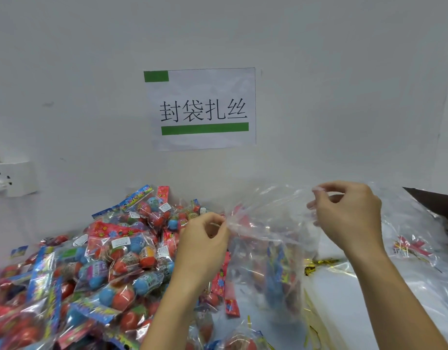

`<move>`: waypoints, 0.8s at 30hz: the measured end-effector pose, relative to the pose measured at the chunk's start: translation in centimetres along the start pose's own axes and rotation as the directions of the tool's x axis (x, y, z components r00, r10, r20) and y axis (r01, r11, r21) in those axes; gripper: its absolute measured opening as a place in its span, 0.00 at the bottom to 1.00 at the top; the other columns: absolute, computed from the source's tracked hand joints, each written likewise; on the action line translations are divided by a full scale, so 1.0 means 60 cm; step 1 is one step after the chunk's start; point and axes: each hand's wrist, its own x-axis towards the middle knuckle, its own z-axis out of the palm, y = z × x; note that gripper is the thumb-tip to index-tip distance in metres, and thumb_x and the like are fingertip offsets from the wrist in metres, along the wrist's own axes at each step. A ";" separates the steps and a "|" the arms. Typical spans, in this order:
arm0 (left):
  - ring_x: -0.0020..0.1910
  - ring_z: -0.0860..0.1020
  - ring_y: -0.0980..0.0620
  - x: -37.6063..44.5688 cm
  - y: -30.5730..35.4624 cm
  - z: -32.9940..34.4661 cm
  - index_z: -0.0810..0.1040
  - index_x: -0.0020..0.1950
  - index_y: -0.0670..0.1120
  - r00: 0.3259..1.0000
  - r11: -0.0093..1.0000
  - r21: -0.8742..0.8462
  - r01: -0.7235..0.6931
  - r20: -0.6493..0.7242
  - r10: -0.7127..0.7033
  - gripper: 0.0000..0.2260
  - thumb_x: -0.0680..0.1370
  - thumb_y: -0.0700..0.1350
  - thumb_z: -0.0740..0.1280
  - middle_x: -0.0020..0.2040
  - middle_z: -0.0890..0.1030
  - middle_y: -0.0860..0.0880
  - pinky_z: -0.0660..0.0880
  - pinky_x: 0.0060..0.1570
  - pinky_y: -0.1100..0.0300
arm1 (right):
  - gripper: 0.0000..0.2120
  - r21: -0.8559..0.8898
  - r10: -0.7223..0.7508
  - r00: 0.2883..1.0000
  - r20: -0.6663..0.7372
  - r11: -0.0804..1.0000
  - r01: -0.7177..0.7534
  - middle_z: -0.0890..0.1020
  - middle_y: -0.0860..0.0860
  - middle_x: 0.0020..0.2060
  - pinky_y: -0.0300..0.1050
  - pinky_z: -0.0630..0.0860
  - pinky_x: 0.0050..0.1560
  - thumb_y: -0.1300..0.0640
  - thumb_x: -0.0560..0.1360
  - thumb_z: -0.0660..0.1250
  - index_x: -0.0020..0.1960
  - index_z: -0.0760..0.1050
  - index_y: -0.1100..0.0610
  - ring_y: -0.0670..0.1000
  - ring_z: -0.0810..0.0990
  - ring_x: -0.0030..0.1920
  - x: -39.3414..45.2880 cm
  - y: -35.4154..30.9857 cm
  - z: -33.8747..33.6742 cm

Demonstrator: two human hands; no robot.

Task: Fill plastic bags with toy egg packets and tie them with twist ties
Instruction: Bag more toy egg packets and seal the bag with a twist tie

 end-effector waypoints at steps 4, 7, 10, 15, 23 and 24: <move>0.43 0.84 0.46 -0.005 0.000 0.007 0.82 0.41 0.47 0.989 0.998 0.056 0.013 0.145 -0.021 0.09 0.80 0.46 0.67 0.39 0.85 0.49 0.82 0.42 0.54 | 0.07 0.026 0.023 1.000 -0.016 0.999 -0.022 0.85 0.50 0.33 0.54 0.83 0.49 0.61 0.79 0.65 0.47 0.83 0.57 0.53 0.86 0.36 -0.003 -0.001 0.001; 0.44 0.83 0.49 -0.003 -0.003 -0.001 0.82 0.42 0.49 0.982 0.991 0.131 -0.002 0.186 -0.022 0.08 0.80 0.46 0.66 0.40 0.85 0.51 0.79 0.43 0.60 | 0.09 0.037 0.062 0.994 0.093 0.997 -0.066 0.85 0.50 0.32 0.52 0.83 0.48 0.62 0.79 0.64 0.48 0.82 0.56 0.50 0.86 0.34 -0.004 -0.003 -0.001; 0.48 0.83 0.51 0.000 -0.004 -0.016 0.82 0.48 0.50 0.972 0.993 0.116 0.028 0.229 -0.054 0.08 0.81 0.42 0.64 0.45 0.85 0.53 0.80 0.52 0.57 | 0.10 0.034 0.069 0.980 0.188 0.996 -0.077 0.85 0.48 0.29 0.48 0.82 0.42 0.62 0.78 0.64 0.45 0.82 0.53 0.47 0.85 0.30 -0.007 -0.010 -0.003; 0.50 0.79 0.66 -0.006 0.018 -0.015 0.77 0.55 0.58 0.998 0.993 -0.115 0.032 0.058 -0.025 0.10 0.79 0.60 0.62 0.50 0.81 0.63 0.78 0.53 0.56 | 0.11 -0.038 0.076 0.913 0.401 0.997 -0.066 0.85 0.47 0.31 0.45 0.80 0.38 0.61 0.78 0.63 0.42 0.82 0.52 0.45 0.82 0.30 -0.012 -0.019 -0.003; 0.46 0.78 0.65 -0.006 0.030 -0.031 0.79 0.54 0.55 0.978 0.931 0.312 -0.188 0.147 0.148 0.10 0.79 0.41 0.67 0.50 0.81 0.58 0.72 0.39 0.74 | 0.15 0.022 -0.020 0.684 0.729 1.000 0.007 0.86 0.52 0.35 0.34 0.78 0.34 0.64 0.80 0.60 0.46 0.84 0.53 0.46 0.83 0.33 -0.023 -0.043 -0.028; 0.44 0.79 0.64 -0.004 0.032 -0.036 0.80 0.51 0.54 0.981 0.939 0.290 -0.184 0.112 0.158 0.12 0.79 0.37 0.65 0.48 0.82 0.57 0.72 0.37 0.74 | 0.15 0.037 -0.035 0.615 0.788 0.999 0.008 0.86 0.53 0.37 0.37 0.80 0.38 0.63 0.80 0.60 0.47 0.84 0.52 0.48 0.85 0.36 -0.026 -0.045 -0.033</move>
